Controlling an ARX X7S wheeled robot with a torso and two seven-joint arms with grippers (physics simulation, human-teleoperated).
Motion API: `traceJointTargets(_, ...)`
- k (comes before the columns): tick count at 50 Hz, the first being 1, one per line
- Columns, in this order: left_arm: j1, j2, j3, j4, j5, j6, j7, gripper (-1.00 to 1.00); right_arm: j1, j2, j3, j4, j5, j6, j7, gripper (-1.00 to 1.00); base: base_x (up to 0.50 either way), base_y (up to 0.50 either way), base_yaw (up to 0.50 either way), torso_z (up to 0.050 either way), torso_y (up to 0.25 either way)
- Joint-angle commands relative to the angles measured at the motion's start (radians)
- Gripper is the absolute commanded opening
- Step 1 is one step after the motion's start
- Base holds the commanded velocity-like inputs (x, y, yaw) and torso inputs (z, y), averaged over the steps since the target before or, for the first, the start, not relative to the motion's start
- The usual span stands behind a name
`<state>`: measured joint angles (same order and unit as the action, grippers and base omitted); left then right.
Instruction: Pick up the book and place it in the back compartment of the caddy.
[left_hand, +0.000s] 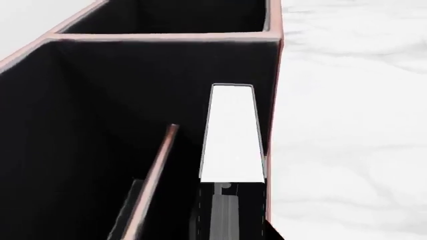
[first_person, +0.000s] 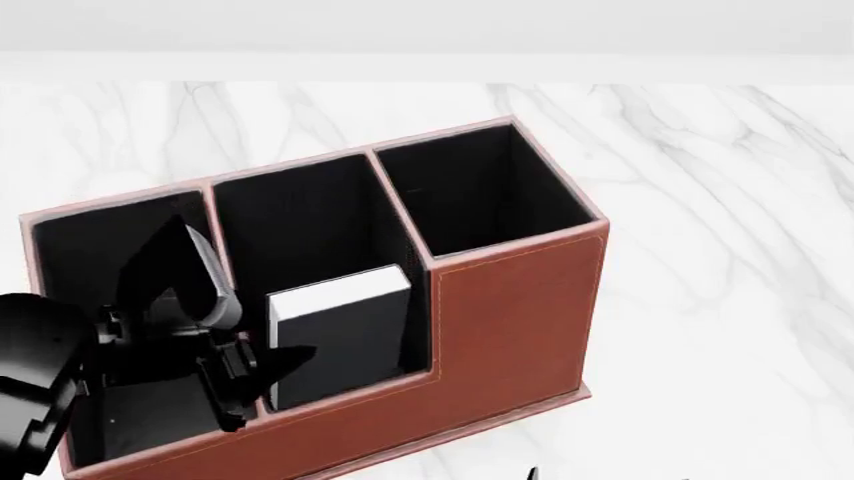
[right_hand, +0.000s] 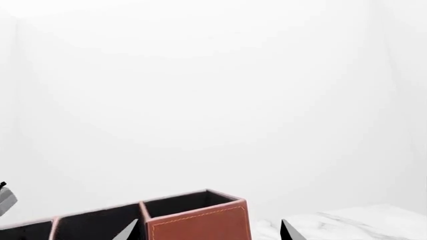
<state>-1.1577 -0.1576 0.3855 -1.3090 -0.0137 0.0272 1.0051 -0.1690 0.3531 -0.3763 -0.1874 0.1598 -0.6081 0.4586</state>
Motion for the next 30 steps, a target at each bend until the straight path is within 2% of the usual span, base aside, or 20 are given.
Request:
traceJointTargets(1, -0.011, 0.007, -0.099, 0.000, -0.001, -0.026, 0.008, 1.00, 0.002, 0.001, -0.002, 0.002, 0.001, 0.000, 0.003, 1.00, 0.00, 0.00, 0.00, 0.000, 0.000)
traceJointTargets(15, -0.059, 0.001, -0.160, 0.003, -0.026, -0.005, 0.058, 1.00, 0.002, 0.002, -0.005, 0.003, -0.003, 0.000, 0.008, 1.00, 0.00, 0.00, 0.00, 0.001, 0.000)
traceJointTargets(20, 0.224, -0.084, -0.172, 0.753, -0.064, -0.566, 0.037, 1.00, 0.001, 0.005, -0.001, -0.004, -0.004, 0.002, 0.013, 1.00, 0.00, 0.00, 0.00, 0.000, 0.000)
traceJointTargets(21, 0.231, -0.086, -0.173, 0.881, -0.066, -0.579, 0.035, 1.00, 0.001, 0.005, -0.001, -0.004, -0.004, 0.002, 0.013, 1.00, 0.00, 0.00, 0.00, 0.000, 0.000)
traceJointTargets(24, 0.347, -0.125, -0.200, 1.248, -0.110, -0.851, 0.026, 1.00, -0.004, 0.007, 0.005, -0.020, -0.015, 0.002, 0.020, 1.00, 0.00, 0.00, 0.00, 0.000, 0.000)
traceJointTargets(28, 0.449, -0.140, -0.275, 1.519, -0.201, -1.083, 0.042, 1.00, -0.009, 0.014, 0.013, -0.041, -0.016, 0.005, 0.027, 1.00, 0.00, 0.00, 0.00, 0.000, 0.000)
traceJointTargets(30, 0.490, -0.144, -0.300, 1.614, -0.220, -1.148, 0.031, 1.00, -0.008, 0.020, 0.024, -0.053, -0.013, 0.016, 0.034, 1.00, 0.00, 0.00, 0.00, 0.000, 0.000)
